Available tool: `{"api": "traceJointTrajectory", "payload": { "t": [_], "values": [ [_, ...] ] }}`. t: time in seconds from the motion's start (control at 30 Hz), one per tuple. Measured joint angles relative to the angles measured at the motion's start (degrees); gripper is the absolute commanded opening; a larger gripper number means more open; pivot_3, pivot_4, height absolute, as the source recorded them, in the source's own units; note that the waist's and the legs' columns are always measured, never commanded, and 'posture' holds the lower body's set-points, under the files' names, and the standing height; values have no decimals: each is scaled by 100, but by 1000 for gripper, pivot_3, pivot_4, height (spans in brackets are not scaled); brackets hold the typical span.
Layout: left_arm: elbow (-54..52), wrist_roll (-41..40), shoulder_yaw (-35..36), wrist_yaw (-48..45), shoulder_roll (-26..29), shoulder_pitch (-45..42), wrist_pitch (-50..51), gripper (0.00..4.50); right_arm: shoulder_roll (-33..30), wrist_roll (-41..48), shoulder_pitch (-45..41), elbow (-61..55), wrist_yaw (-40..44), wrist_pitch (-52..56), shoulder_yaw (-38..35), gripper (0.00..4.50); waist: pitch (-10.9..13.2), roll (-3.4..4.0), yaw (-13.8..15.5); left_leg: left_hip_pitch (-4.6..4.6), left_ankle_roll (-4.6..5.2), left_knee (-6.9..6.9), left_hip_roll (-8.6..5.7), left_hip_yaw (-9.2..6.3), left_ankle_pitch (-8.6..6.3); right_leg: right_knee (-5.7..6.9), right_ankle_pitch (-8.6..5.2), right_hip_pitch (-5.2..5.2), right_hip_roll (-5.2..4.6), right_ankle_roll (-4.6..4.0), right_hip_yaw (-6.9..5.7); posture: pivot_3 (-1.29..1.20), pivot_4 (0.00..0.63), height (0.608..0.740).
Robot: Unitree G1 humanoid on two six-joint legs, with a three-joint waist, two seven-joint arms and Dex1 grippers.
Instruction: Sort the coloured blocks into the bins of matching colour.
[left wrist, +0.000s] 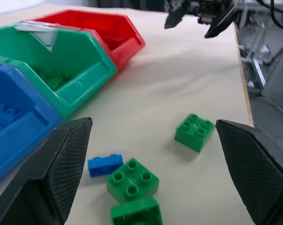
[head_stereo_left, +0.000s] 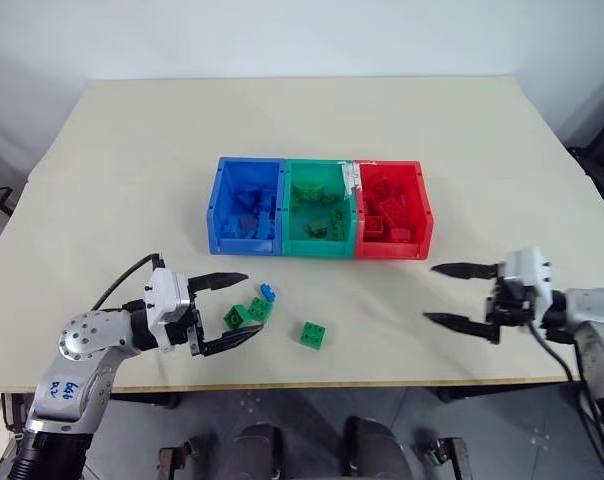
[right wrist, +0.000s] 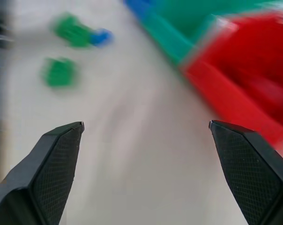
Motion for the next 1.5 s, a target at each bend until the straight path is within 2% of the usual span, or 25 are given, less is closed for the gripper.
{"api": "traceJointTrajectory", "payload": {
  "t": [0.13,0.33,0.5,0.63,0.83,0.87,1.0,1.1,1.27,1.43,1.5],
  "values": [
    [-18,-7,349,-170,145,542,-108,4500,127,56,-399,-907,-334,959,856,4463,1,1,28,-6,2,13,2,-8,-11,-2,0,0,-2,-2,-2,0,150,740],
    [-260,-5,699,-112,133,1316,-202,4500,775,-927,-679,-1236,-1216,1541,2362,4463,0,-1,84,-16,12,37,-6,-14,-33,1,-1,-4,-14,-4,-4,0,150,740],
    [-524,-7,759,53,106,1507,-199,4500,1007,-1535,-798,-976,-1656,1420,2717,4463,-1,-2,100,-17,16,40,-9,-9,-36,2,-1,-4,-14,-4,-5,0,150,740],
    [-710,-31,758,148,89,1544,-154,4500,1175,-1705,-899,-784,-1846,1297,2724,3665,-1,-1,75,-16,13,40,-5,-6,-38,2,-1,-4,-7,-4,-5,0,150,740],
    [-717,-65,753,153,90,1419,-93,4500,1182,-1775,-858,-743,-1854,1157,2704,1547,-1,-2,71,-16,15,40,-4,-4,-39,2,-1,-4,-4,-4,-6,0,150,740],
    [-717,-70,752,150,90,1377,-92,4500,1187,-1775,-857,-743,-1861,1159,2701,1455,-1,-2,67,-16,15,40,-4,-3,-39,2,-1,-4,-4,-4,-6,0,150,740],
    [-719,-324,753,223,13,1267,107,4500,1214,-1697,-859,-720,-1858,1198,2600,1464,0,-2,41,-17,15,40,-3,-4,-39,3,-1,-4,-4,-4,-6,0,150,740],
    [-720,-524,772,420,-148,1175,244,4500,1514,-1391,-1064,-601,-1961,1320,2216,1464,0,-2,17,-16,15,41,-1,-4,-39,5,-1,-4,-3,-4,-6,0,150,740],
    [-711,-482,922,689,-254,1200,194,4500,2193,-1171,-2341,267,-2694,1292,1415,1464,0,0,-27,-12,7,41,8,2,-41,10,-2,-8,9,-6,-3,0,150,740],
    [-675,-346,1019,793,-271,1296,86,4500,2435,-1640,-3305,1675,-3134,540,1227,1464,0,0,-12,-16,9,38,6,1,-47,12,-4,-14,11,-10,-3,0,150,740],
    [-673,-325,1105,832,-270,1295,61,4500,2551,-1839,-3553,2289,-3256,265,1233,2251,0,0,-26,-17,10,38,6,4,-49,13,-4,-16,11,-10,-3,0,150,740]
  ]
}}
